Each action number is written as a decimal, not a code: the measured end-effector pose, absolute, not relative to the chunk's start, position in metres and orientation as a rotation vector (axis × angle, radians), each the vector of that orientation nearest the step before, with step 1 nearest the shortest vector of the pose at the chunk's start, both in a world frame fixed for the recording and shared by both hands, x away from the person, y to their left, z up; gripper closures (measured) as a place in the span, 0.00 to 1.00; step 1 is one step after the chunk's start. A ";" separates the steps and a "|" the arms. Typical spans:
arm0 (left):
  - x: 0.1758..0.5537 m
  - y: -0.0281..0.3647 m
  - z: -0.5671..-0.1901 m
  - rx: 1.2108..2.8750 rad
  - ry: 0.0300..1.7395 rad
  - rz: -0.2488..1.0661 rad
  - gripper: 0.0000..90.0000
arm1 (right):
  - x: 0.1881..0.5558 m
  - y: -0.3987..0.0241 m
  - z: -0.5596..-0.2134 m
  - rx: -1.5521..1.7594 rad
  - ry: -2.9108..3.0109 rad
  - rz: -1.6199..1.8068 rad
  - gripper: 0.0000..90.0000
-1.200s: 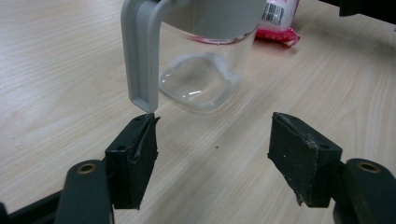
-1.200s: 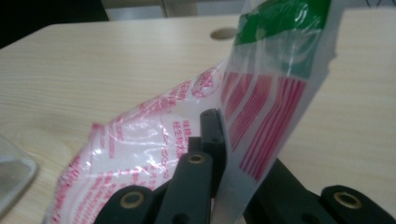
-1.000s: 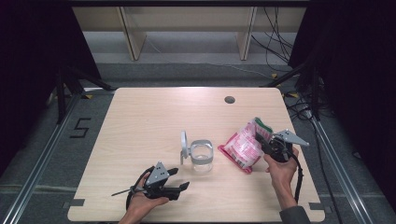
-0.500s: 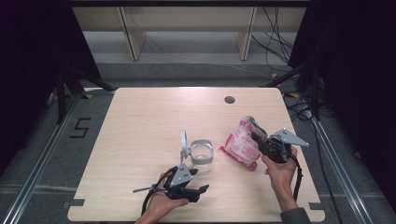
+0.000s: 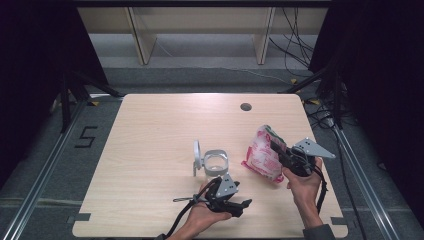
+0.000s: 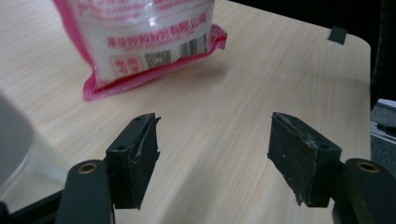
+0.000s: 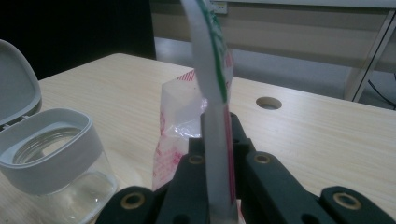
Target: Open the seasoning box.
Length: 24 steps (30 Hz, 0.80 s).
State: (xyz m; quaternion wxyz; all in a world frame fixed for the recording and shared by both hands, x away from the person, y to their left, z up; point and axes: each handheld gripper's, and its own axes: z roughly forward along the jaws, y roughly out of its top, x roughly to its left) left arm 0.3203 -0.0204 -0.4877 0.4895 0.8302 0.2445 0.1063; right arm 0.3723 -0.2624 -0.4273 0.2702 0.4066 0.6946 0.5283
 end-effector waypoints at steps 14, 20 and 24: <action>0.318 -0.025 -0.483 1.908 0.626 0.307 0.33 | 0.362 -0.264 -0.412 1.055 1.903 1.415 1.00; 0.315 -0.020 -0.488 1.877 0.686 0.315 0.32 | 0.360 -0.262 -0.409 1.017 1.916 1.447 1.00; 0.315 -0.016 -0.493 1.872 0.687 0.335 0.31 | 0.358 -0.262 -0.406 0.991 1.905 1.457 1.00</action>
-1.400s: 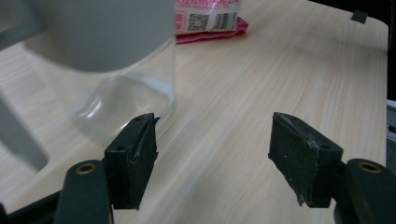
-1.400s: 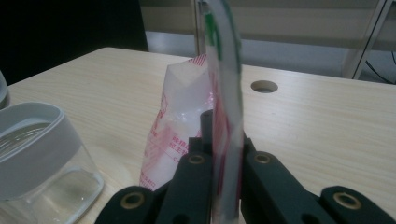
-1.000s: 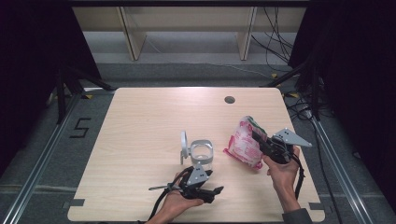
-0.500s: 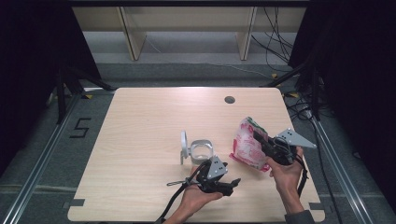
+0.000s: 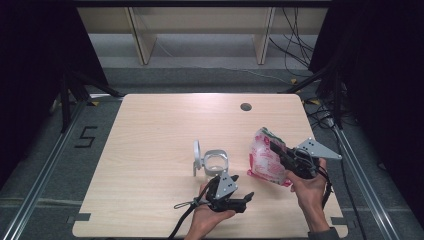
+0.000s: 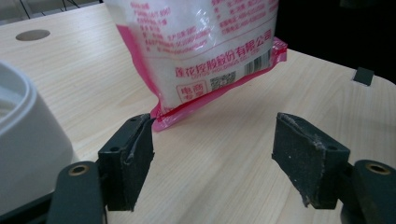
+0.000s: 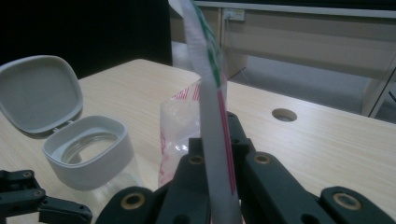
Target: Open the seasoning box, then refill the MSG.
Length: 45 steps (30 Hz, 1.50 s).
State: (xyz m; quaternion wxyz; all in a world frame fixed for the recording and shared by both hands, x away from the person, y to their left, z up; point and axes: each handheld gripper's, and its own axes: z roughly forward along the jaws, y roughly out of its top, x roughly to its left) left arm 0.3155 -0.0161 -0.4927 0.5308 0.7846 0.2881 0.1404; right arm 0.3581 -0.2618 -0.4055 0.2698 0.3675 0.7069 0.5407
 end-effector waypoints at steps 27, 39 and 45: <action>0.329 -0.031 -0.501 1.842 0.744 0.403 0.31 | 0.324 -0.239 -0.362 0.842 1.880 1.582 1.00; 0.323 -0.032 -0.514 1.766 0.734 0.454 0.75 | 0.319 -0.215 -0.358 0.802 1.949 1.607 1.00; 0.321 -0.032 -0.517 1.712 0.767 0.425 0.80 | 0.328 -0.207 -0.357 0.809 1.968 1.594 1.00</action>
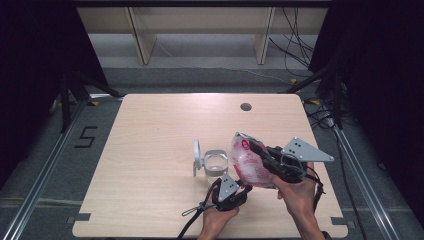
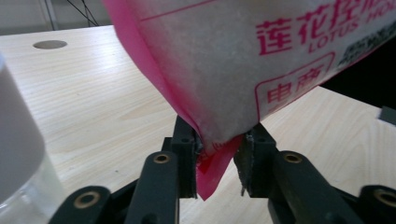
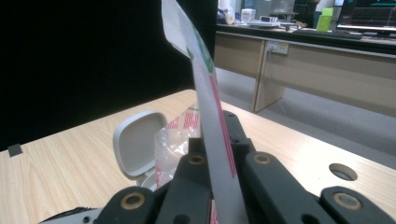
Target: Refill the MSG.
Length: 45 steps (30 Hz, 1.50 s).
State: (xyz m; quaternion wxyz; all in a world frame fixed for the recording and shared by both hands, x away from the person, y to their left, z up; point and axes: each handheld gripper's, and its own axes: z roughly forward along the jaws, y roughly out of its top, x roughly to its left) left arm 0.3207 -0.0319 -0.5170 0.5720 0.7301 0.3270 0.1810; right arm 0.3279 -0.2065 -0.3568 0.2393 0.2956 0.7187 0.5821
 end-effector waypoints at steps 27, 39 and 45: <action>0.324 -0.029 -0.516 1.653 0.793 0.393 0.82 | 0.362 -0.144 -0.353 0.778 2.071 1.483 1.00; 0.328 -0.039 -0.513 1.691 0.766 0.429 0.82 | 0.367 -0.139 -0.351 0.759 2.087 1.437 1.00; 0.333 -0.045 -0.515 1.697 0.771 0.425 0.82 | 0.370 -0.134 -0.354 0.757 2.106 1.381 1.00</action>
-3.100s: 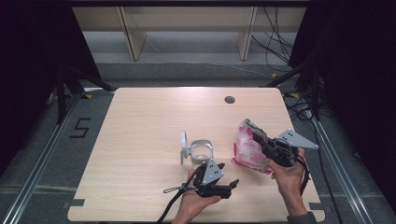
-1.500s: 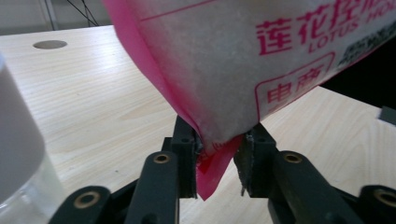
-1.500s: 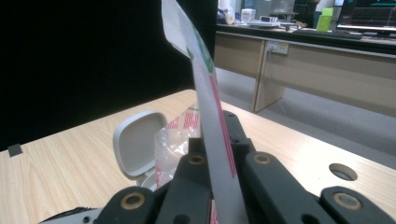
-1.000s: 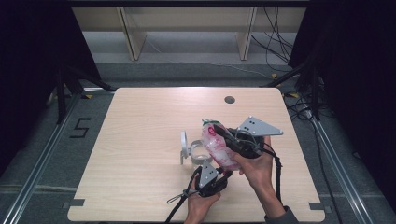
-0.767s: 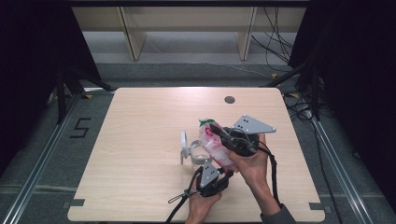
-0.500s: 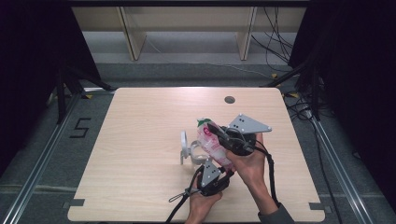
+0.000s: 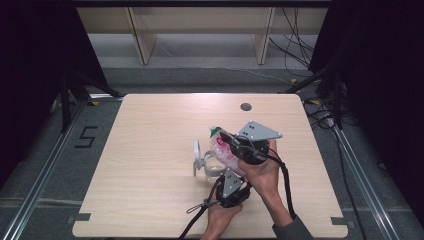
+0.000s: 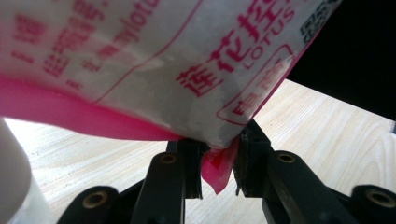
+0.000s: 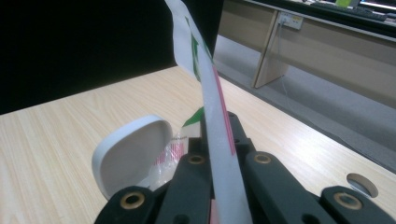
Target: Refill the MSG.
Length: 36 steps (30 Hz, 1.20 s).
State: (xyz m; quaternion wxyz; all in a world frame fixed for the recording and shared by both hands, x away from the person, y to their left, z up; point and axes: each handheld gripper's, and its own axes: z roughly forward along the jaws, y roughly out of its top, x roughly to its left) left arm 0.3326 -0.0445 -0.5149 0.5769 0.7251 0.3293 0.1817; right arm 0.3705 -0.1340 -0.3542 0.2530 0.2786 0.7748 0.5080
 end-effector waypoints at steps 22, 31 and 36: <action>0.333 -0.049 -0.512 1.698 0.747 0.434 0.83 | 0.373 -0.123 -0.353 0.702 2.143 1.341 1.00; 0.332 -0.051 -0.514 1.710 0.736 0.438 0.84 | 0.377 -0.121 -0.356 0.700 2.173 1.313 1.00; 0.332 -0.051 -0.513 1.708 0.728 0.455 0.84 | 0.377 -0.120 -0.354 0.706 2.174 1.318 1.00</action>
